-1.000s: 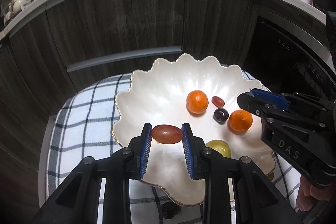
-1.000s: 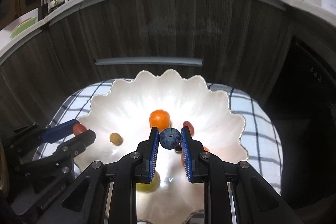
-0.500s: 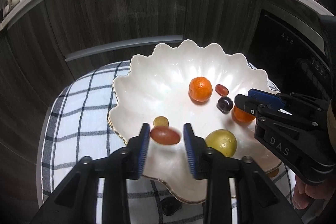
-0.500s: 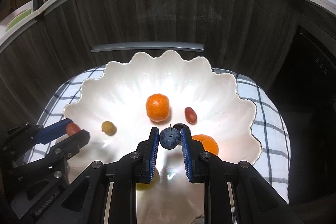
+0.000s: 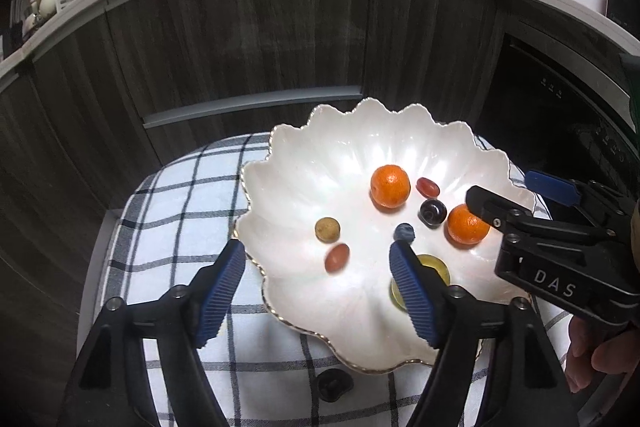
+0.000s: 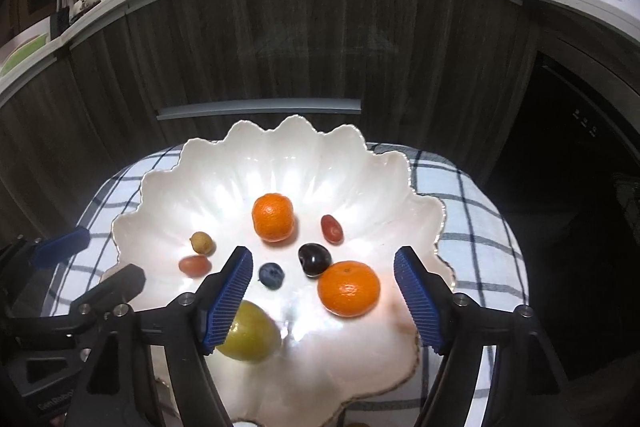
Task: Organize fruits
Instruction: 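Open both tools releasing the oval fruit and blue plum into the bowl, then withdraw both open tools from the bowl toward the dark plum and tan fruit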
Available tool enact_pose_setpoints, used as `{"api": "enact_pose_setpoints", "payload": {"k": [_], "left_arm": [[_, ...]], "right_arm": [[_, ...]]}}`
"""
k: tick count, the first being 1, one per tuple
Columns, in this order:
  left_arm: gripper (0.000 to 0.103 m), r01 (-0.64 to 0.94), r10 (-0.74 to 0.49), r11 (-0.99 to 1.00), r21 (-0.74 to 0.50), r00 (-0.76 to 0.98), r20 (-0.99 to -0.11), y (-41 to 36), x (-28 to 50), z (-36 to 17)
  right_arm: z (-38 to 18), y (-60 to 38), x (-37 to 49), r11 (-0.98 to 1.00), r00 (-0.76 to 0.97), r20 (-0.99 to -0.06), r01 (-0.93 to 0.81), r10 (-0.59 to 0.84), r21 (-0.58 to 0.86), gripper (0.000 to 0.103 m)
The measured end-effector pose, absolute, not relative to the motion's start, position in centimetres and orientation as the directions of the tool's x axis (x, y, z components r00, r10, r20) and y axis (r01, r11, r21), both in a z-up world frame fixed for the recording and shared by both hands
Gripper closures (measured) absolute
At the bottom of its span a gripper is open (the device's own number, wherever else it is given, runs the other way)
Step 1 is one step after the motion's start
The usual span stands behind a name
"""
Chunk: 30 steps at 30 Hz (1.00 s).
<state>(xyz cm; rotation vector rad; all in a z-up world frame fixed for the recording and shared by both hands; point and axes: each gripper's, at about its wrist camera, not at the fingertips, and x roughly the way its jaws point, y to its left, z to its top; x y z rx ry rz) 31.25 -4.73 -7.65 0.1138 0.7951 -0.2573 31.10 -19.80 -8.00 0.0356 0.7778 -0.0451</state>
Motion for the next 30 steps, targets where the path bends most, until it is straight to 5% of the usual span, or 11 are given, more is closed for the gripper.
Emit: {"api": "enact_pose_setpoints", "payload": {"k": [3,30], "left_arm": [[0.019,0.256,-0.174,0.967,0.009,0.685,-0.707,-4.4,30.8,-7.1],[0.019,0.246,-0.164,0.969,0.035,0.74,-0.652,-3.2,24.8,-4.6]], "right_arm": [[-7.4,-20.0,30.6,0.998,0.72,-0.693,0.066,-0.04,0.01,0.027],[-4.4,-20.6,23.9,0.991,0.754,-0.65,0.137,-0.098,0.009,0.027]]}}
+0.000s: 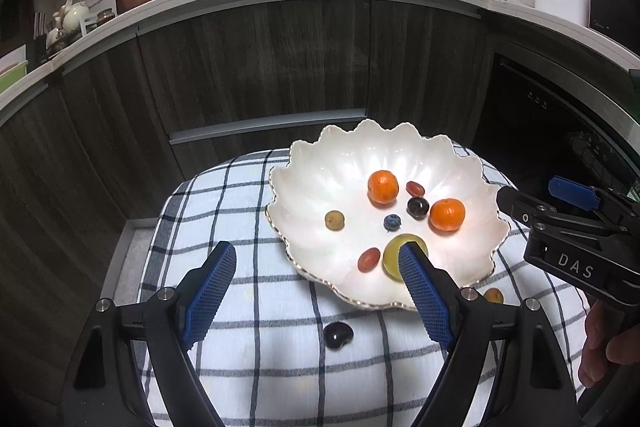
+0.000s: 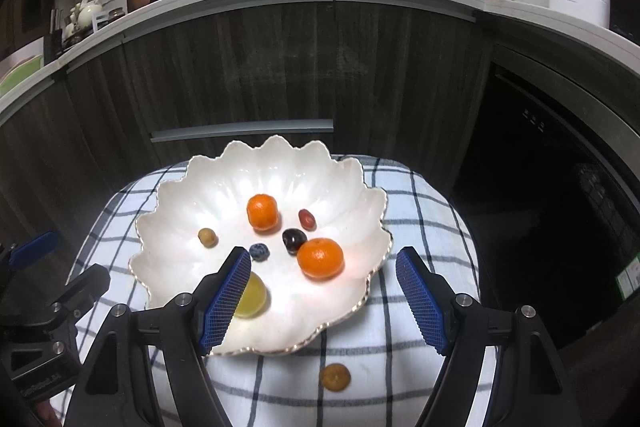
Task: Organize fruits
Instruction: 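Withdraw both open tools from the bowl toward the dark plum and tan fruit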
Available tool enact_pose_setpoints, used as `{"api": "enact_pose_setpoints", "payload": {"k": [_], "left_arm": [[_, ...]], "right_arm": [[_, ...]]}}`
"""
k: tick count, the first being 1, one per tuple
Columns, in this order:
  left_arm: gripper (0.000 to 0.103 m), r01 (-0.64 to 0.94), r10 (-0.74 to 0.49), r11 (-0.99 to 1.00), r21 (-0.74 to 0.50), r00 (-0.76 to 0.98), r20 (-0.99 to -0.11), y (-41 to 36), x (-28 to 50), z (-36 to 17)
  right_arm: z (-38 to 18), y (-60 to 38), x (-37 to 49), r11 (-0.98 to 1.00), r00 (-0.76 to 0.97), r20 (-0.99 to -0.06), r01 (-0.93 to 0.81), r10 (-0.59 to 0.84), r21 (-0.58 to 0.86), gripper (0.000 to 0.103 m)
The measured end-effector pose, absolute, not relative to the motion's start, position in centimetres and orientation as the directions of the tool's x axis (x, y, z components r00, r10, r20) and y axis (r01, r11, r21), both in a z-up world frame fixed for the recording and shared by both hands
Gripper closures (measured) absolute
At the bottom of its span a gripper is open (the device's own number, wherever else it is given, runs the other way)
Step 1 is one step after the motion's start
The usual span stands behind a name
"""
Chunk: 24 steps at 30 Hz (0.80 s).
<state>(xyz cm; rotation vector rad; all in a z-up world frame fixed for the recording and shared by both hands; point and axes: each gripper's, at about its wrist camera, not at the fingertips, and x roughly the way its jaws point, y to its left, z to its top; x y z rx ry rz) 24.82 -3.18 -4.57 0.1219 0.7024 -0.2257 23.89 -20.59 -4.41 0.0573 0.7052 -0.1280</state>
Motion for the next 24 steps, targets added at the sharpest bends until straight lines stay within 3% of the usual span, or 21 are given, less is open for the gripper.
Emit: {"api": "enact_pose_setpoints", "payload": {"k": [24], "left_arm": [[0.019,0.209,-0.133,0.977,0.046,0.76,-0.636,-1.8,20.6,-7.6]], "right_arm": [[-6.8,-20.1,18.8,0.979,0.761,-0.624,0.203,-0.176,-0.029,0.027]]}}
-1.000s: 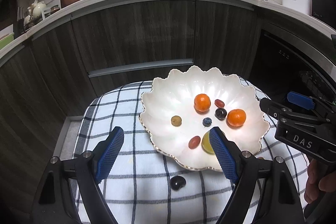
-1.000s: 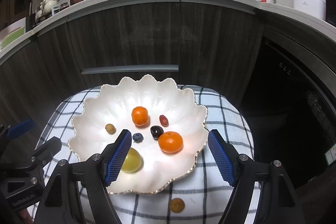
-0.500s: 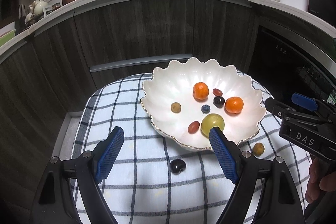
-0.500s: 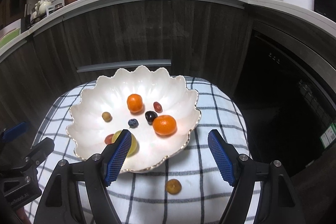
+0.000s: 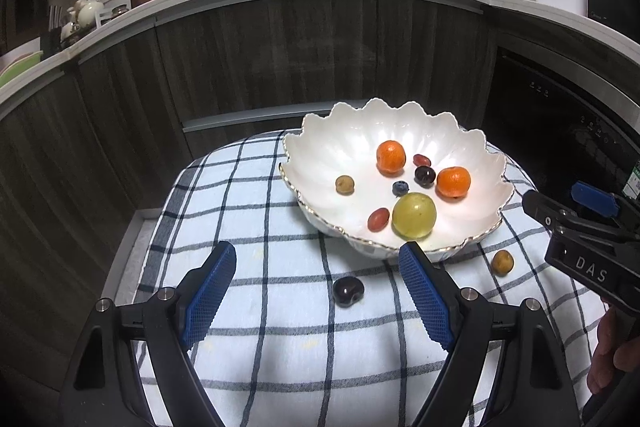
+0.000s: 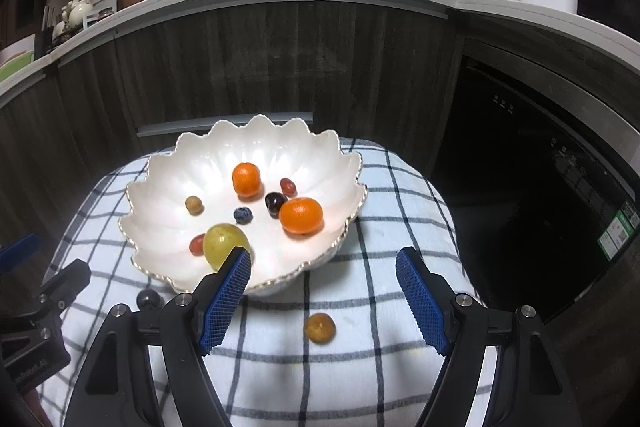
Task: Organize fruits
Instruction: 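Withdraw both open tools from the bowl toward the dark plum and tan fruit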
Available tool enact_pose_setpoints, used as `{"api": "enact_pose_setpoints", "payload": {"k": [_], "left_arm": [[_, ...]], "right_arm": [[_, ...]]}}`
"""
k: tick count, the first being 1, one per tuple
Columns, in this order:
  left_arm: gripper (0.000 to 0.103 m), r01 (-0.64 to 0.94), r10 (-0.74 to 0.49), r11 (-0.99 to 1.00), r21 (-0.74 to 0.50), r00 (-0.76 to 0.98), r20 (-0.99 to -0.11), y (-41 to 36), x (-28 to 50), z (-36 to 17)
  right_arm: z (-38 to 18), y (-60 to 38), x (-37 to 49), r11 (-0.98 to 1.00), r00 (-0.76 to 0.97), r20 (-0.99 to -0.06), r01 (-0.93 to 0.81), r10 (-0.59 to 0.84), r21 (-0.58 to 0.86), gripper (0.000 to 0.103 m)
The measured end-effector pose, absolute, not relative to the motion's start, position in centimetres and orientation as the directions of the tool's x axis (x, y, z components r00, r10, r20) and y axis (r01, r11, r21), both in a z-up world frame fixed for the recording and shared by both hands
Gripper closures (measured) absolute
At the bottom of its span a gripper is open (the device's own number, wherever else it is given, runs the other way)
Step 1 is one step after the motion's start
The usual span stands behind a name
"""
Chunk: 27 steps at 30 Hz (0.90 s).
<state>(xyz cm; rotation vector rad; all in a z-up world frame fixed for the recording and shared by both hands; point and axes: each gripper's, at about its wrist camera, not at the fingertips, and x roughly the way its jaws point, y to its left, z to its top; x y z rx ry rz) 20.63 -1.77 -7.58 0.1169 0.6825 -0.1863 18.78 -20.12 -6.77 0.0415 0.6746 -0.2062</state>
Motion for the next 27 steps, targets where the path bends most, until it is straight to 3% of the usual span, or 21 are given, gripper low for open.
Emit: {"api": "enact_pose_setpoints", "payload": {"k": [11,27], "left_arm": [[0.019,0.175,-0.099,0.982,0.065,0.784,-0.612,-1.7,20.0,-9.4],[0.02,0.195,-0.113,0.979,0.051,0.74,-0.663,-2.1,22.0,-12.9]], "right_arm": [[-9.2,-20.1,18.1,0.974,0.743,-0.641,0.225,-0.193,-0.032,0.027],[-12.8,-20.0,19.0,0.97,0.694,-0.693,0.24,-0.196,-0.034,0.027]]}}
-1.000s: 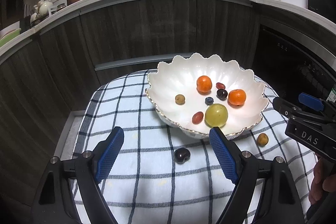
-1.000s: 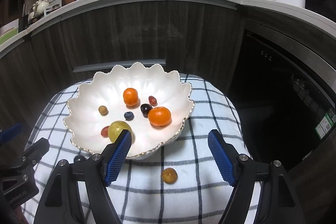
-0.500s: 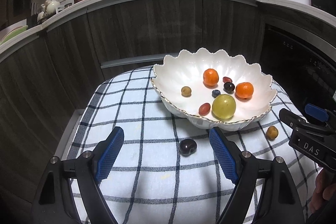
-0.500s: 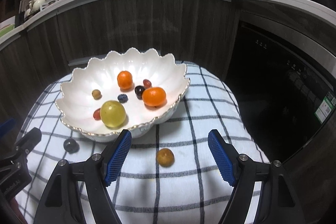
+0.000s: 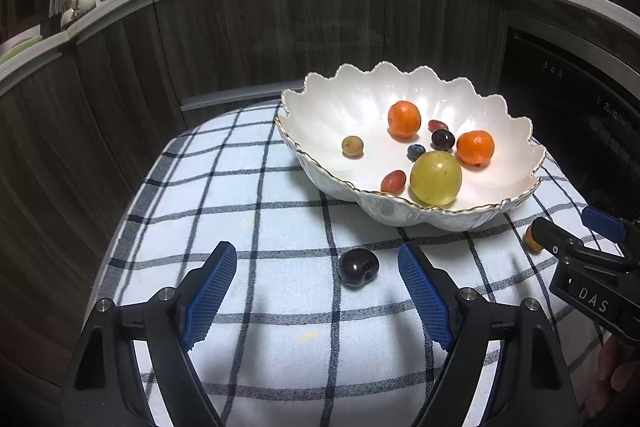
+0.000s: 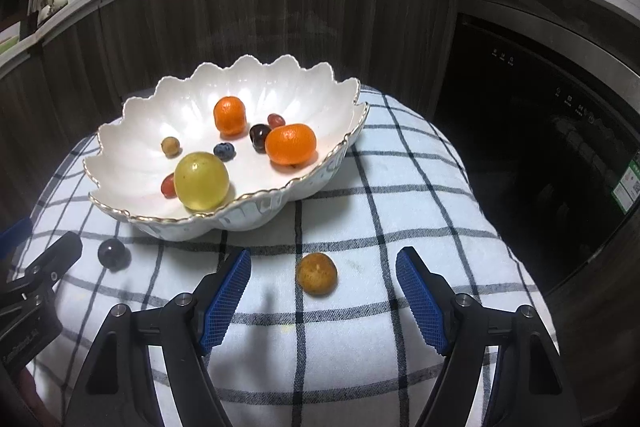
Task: Organize fruits
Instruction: 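Withdraw both open tools from the bowl toward the dark plum and tan fruit, then grasp the dark plum with the left tool while the right tool grasps the tan round fruit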
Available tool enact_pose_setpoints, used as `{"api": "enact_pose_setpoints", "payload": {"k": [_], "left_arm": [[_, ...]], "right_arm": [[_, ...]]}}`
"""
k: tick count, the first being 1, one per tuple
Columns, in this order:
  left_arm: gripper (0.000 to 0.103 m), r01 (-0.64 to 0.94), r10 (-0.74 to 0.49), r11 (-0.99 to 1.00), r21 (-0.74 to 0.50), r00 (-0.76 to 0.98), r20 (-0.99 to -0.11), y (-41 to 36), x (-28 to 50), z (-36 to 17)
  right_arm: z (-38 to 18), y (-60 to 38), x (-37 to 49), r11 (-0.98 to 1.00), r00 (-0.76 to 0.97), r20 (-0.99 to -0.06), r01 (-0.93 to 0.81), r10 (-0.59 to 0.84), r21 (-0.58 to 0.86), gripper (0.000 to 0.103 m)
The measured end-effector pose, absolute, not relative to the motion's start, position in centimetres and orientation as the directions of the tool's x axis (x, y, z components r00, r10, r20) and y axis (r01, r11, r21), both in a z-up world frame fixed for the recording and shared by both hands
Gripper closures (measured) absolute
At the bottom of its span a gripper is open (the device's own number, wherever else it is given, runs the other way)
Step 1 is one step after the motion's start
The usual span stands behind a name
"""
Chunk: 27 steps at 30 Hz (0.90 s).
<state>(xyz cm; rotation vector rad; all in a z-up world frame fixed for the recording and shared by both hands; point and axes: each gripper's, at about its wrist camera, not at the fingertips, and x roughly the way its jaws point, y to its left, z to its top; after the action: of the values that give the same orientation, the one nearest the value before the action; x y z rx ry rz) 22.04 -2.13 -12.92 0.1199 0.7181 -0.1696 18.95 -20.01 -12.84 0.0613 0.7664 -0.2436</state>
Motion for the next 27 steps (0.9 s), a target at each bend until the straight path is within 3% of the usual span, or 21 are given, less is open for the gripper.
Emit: {"api": "enact_pose_setpoints", "payload": {"k": [8,15,27], "left_arm": [[0.022,0.22,-0.12,0.974,0.055,0.705,-0.699,-2.7,23.1,-14.5],[0.033,0.253,-0.142,0.966,0.044,0.668,-0.731,-3.2,24.0,-15.8],[0.067,0.289,-0.15,0.956,0.044,0.616,-0.774,-4.2,24.8,-16.9]], "right_arm": [[-14.1,-20.3,19.6,0.968,0.669,-0.717,0.248,-0.196,-0.033,0.027],[-15.1,-20.4,20.2,0.97,0.656,-0.733,0.243,-0.18,-0.021,0.029],[-15.8,-20.4,20.8,0.974,0.636,-0.76,0.224,-0.138,0.011,0.067]]}}
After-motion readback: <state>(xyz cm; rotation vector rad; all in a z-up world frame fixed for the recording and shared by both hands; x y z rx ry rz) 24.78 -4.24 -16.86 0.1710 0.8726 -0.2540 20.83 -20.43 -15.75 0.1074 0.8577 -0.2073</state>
